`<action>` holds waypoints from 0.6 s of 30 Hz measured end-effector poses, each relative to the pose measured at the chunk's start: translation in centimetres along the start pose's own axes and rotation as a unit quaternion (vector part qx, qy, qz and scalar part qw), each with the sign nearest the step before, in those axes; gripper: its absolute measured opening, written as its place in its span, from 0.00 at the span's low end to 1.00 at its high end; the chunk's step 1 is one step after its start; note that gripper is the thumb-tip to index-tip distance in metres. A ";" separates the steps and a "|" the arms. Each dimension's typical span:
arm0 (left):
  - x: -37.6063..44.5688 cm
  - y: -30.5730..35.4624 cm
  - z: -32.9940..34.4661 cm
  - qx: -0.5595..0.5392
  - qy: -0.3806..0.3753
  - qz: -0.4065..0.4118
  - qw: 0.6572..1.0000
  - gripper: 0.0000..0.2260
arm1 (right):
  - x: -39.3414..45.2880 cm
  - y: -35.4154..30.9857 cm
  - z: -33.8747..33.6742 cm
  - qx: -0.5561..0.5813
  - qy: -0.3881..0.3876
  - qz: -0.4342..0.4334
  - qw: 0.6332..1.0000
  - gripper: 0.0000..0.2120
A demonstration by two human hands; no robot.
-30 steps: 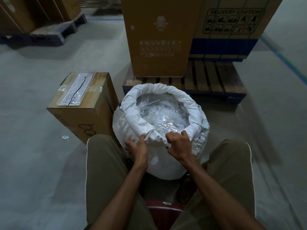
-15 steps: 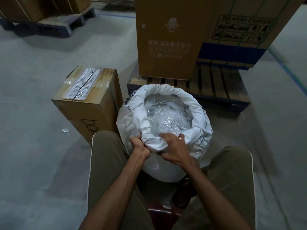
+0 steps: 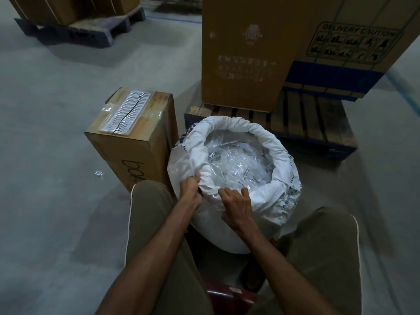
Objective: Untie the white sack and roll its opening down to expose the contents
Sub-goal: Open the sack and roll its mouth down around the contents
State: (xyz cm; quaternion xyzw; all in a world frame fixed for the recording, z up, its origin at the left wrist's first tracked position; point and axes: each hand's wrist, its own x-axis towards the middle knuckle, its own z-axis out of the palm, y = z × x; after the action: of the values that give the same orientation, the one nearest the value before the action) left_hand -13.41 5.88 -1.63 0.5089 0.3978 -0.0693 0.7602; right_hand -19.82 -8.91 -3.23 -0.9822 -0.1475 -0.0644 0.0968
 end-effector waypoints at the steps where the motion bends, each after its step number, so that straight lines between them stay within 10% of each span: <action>1: 0.1 0.1 0.0 -0.052 -0.006 -0.023 0.998 0.08 | 0.0 0.3 0.0 0.029 -0.022 0.012 0.999 0.25; 5: 0.7 -0.6 0.1 -0.088 -0.038 -0.065 0.993 0.14 | 0.9 0.9 -1.3 0.271 -0.127 0.162 0.940 0.36; 12: -0.4 -0.3 0.7 -0.116 -0.025 0.017 0.993 0.16 | 2.9 1.4 -0.6 0.261 -0.136 0.159 0.942 0.24; 18: 0.5 -1.4 -1.1 0.296 0.040 0.175 0.938 0.39 | 1.3 -1.8 1.9 0.068 -0.023 0.089 0.993 0.17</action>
State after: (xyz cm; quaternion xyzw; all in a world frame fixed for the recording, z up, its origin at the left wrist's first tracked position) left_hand -14.32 6.27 -3.14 0.7749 0.2943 -0.0296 0.5587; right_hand -18.93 -6.47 -4.56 -0.9837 -0.0655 -0.0231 0.1656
